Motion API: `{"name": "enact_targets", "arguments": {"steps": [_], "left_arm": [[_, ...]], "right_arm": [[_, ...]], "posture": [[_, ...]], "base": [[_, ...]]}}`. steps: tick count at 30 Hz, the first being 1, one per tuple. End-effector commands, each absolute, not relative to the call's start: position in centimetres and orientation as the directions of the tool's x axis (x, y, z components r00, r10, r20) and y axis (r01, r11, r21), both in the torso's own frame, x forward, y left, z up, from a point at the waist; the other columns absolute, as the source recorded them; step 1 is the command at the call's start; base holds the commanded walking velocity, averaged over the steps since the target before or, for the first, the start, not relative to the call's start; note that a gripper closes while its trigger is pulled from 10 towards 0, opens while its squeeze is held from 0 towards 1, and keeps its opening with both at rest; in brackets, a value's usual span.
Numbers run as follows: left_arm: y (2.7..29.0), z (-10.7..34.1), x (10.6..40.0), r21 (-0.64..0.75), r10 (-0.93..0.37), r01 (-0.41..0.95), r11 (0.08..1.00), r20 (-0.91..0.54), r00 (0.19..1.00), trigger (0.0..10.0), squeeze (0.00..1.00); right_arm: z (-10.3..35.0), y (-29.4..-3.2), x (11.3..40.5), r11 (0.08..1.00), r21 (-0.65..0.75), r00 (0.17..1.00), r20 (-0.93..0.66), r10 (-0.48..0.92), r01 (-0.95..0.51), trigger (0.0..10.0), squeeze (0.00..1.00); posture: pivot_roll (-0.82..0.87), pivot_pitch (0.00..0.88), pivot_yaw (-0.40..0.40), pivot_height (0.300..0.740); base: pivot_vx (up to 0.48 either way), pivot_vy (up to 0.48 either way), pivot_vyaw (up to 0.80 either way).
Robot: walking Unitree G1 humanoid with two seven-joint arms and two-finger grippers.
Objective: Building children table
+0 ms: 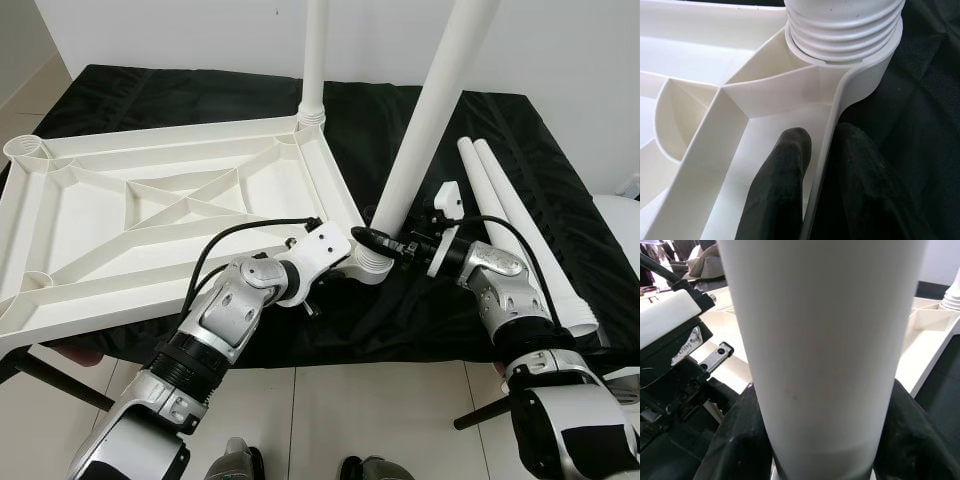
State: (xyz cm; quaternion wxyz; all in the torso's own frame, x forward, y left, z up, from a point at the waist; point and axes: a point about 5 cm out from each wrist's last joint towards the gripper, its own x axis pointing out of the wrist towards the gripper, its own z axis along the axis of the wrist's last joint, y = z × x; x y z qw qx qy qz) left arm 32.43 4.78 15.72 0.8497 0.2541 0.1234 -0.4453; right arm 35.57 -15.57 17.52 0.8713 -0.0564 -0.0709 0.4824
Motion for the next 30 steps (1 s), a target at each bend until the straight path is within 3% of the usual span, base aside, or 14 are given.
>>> {"name": "enact_targets", "arguments": {"steps": [1, 21, 30], "left_arm": [[4.9, 15.6, 32.3, 0.327, -0.694, 0.824, 0.462, -0.445, 0.566, 10.0, 0.0], [5.0, 15.5, 32.3, 0.324, -0.689, 0.82, 0.471, -0.445, 0.572, 10.0, 0.0], [5.1, 15.5, 32.4, 0.325, -0.684, 0.816, 0.478, -0.445, 0.578, 10.0, 0.0]], "right_arm": [[16.5, -16.8, 35.4, 0.592, -0.117, 0.589, 0.063, 0.806, -0.798, 10.0, 0.0], [16.1, -15.0, 33.6, 0.753, -0.079, 0.732, 0.186, 0.655, -0.653, 10.0, 0.0], [16.1, -14.0, 32.6, 0.856, -0.038, 0.829, 0.232, 0.51, -0.516, 10.0, 0.0]], "posture": [[-0.07, 0.094, 0.008, 0.74], [-0.08, 0.102, 0.002, 0.74], [-0.07, 0.105, -0.002, 0.74]], "base": [[0.0, 0.0, 0.0], [0.0, 0.0, 0.0], [0.0, 0.0, 0.0]]}}
